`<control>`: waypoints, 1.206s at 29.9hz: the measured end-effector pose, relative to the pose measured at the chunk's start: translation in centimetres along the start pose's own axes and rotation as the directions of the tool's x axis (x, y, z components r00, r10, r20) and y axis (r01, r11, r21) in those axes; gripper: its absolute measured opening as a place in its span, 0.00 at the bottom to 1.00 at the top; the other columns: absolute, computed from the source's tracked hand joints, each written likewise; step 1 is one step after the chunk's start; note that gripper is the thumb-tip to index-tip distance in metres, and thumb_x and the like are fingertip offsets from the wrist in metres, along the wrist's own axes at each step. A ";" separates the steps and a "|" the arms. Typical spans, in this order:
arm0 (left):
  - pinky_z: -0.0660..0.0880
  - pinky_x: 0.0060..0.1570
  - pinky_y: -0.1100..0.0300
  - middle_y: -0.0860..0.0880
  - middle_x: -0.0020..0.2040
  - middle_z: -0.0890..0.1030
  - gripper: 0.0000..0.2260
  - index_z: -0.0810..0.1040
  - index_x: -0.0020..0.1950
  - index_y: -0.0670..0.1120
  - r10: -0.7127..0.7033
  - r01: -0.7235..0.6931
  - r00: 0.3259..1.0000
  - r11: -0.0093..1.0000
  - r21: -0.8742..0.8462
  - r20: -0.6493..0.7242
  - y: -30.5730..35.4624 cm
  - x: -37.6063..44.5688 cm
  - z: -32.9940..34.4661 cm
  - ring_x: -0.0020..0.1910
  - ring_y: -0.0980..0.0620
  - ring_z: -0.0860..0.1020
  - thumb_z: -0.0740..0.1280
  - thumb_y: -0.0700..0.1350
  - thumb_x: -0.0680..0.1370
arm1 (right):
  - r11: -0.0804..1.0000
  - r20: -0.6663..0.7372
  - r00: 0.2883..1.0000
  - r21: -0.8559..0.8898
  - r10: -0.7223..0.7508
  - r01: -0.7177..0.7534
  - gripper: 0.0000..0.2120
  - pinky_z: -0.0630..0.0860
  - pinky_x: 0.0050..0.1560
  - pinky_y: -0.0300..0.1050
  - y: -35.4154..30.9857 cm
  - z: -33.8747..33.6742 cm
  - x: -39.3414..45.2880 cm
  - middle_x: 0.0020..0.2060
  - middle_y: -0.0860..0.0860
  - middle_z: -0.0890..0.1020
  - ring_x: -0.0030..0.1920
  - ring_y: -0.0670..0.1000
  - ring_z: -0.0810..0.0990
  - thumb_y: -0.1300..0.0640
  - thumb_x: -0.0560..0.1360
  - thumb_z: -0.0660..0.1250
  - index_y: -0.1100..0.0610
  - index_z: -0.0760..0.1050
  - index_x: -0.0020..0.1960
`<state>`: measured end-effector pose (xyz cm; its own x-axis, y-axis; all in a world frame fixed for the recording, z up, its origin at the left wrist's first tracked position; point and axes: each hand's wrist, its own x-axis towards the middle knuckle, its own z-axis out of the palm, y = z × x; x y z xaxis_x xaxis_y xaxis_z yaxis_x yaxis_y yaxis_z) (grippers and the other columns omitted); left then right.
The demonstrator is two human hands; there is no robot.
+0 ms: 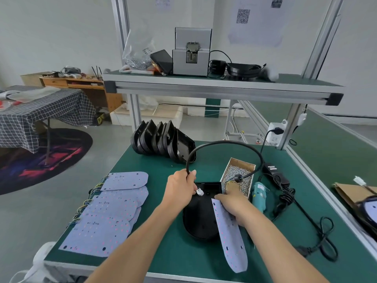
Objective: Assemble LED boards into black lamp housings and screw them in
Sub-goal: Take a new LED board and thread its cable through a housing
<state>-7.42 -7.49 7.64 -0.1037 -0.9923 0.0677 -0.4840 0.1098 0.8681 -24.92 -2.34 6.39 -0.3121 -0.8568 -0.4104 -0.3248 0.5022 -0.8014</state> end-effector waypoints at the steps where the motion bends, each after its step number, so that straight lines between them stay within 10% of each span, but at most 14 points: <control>1: 0.80 0.40 0.62 0.49 0.35 0.85 0.14 0.79 0.47 0.44 -0.001 0.001 1.000 1.000 -0.003 -0.001 -0.1 0.0 0.0 0.31 0.54 0.84 0.61 0.49 0.86 | 1.000 0.000 1.000 0.010 -0.009 0.009 0.19 0.58 0.33 0.45 0.0 0.0 -0.2 0.34 0.50 0.61 0.31 0.50 0.60 0.58 0.82 0.67 0.53 0.55 0.44; 9: 0.82 0.42 0.56 0.49 0.36 0.86 0.14 0.81 0.48 0.44 0.061 -0.063 0.997 0.997 0.036 0.045 1.2 0.1 -0.9 0.34 0.53 0.85 0.61 0.50 0.86 | 0.990 -0.029 0.991 0.054 -0.127 0.128 0.23 0.57 0.29 0.42 -0.7 0.3 -0.5 0.30 0.49 0.60 0.24 0.48 0.59 0.55 0.82 0.69 0.52 0.57 0.38; 14: 0.62 0.53 0.51 0.48 0.55 0.75 0.09 0.81 0.54 0.50 0.308 -0.183 0.950 0.688 0.703 -0.053 1.6 -0.6 -0.7 0.57 0.44 0.75 0.64 0.52 0.83 | 0.975 -0.033 0.983 0.128 -0.179 0.182 0.21 0.62 0.30 0.40 -2.6 0.6 -1.1 0.25 0.47 0.70 0.26 0.48 0.69 0.51 0.81 0.71 0.54 0.66 0.35; 18: 0.61 0.69 0.47 0.47 0.73 0.62 0.27 0.70 0.72 0.51 0.421 -0.337 0.900 0.839 0.427 -0.116 1.6 -1.2 -1.5 0.73 0.45 0.61 0.73 0.48 0.74 | 0.952 -0.096 0.964 0.159 -0.249 0.262 0.18 0.64 0.40 0.47 -3.7 -0.2 -1.6 0.30 0.56 0.72 0.34 0.53 0.72 0.53 0.79 0.72 0.56 0.70 0.35; 21: 0.64 0.75 0.54 0.52 0.79 0.60 0.44 0.57 0.83 0.52 0.278 -0.259 0.954 0.953 -0.158 0.109 1.9 -1.8 -3.5 0.75 0.53 0.66 0.78 0.45 0.72 | 0.935 -0.065 0.973 0.268 -0.223 0.232 0.17 0.63 0.36 0.45 -3.8 -1.2 -2.3 0.29 0.54 0.69 0.30 0.51 0.71 0.55 0.79 0.72 0.55 0.69 0.36; 25: 0.71 0.70 0.47 0.45 0.70 0.78 0.38 0.67 0.78 0.48 0.177 0.052 0.955 0.690 -0.722 0.238 1.0 -2.6 -4.7 0.66 0.43 0.77 0.66 0.38 0.67 | 0.907 0.014 0.973 0.365 -0.229 0.208 0.12 0.65 0.38 0.47 -4.7 -2.4 -4.2 0.34 0.58 0.70 0.35 0.54 0.72 0.55 0.79 0.72 0.59 0.73 0.42; 27: 0.73 0.64 0.48 0.42 0.64 0.82 0.24 0.76 0.70 0.45 0.216 0.074 0.944 0.599 -0.797 0.250 1.1 -3.1 -4.2 0.65 0.41 0.77 0.64 0.42 0.73 | 0.888 0.052 0.966 0.410 -0.252 0.210 0.16 0.74 0.42 0.50 -5.3 -2.7 -5.1 0.43 0.71 0.77 0.41 0.61 0.78 0.55 0.80 0.71 0.70 0.79 0.53; 28: 0.74 0.64 0.49 0.42 0.65 0.82 0.18 0.79 0.68 0.44 0.247 0.060 0.937 0.581 -0.812 0.246 1.1 -3.3 -3.8 0.67 0.42 0.77 0.61 0.46 0.80 | 0.875 0.055 0.963 0.435 -0.263 0.214 0.22 0.73 0.64 0.70 -5.5 -2.8 -5.3 0.50 0.76 0.79 0.61 0.79 0.72 0.56 0.80 0.71 0.77 0.76 0.59; 29: 0.73 0.66 0.50 0.42 0.67 0.81 0.20 0.79 0.69 0.45 0.279 0.046 0.929 0.564 -0.825 0.242 1.0 -3.6 -3.6 0.69 0.43 0.77 0.55 0.52 0.86 | 0.864 0.057 0.961 0.456 -0.270 0.216 0.26 0.56 0.50 0.51 -5.6 -2.8 -5.7 0.54 0.75 0.80 0.53 0.53 0.65 0.57 0.80 0.71 0.80 0.72 0.62; 33: 0.70 0.71 0.45 0.47 0.69 0.81 0.28 0.81 0.69 0.53 0.288 0.019 0.935 0.547 -0.837 0.209 0.6 -4.3 -1.9 0.70 0.47 0.77 0.47 0.63 0.87 | 0.859 0.128 0.964 0.491 -0.232 0.142 0.17 0.78 0.59 0.62 -6.6 -3.1 -6.9 0.56 0.69 0.84 0.52 0.64 0.82 0.59 0.81 0.69 0.74 0.80 0.60; 36: 0.79 0.46 0.53 0.55 0.45 0.87 0.12 0.85 0.45 0.54 0.135 -0.080 0.990 0.786 -0.614 0.044 0.0 -5.3 -0.1 0.45 0.49 0.83 0.64 0.56 0.79 | 0.815 0.102 0.966 0.563 -0.237 0.140 0.17 0.81 0.52 0.52 -7.8 -4.1 -7.2 0.56 0.69 0.84 0.48 0.61 0.84 0.59 0.82 0.68 0.72 0.81 0.61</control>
<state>-6.80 -2.26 7.33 -0.2062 -0.9649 0.1624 0.1610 0.1303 0.9783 -23.83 0.36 17.39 -0.1337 -0.9587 -0.2512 0.1943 0.2232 -0.9552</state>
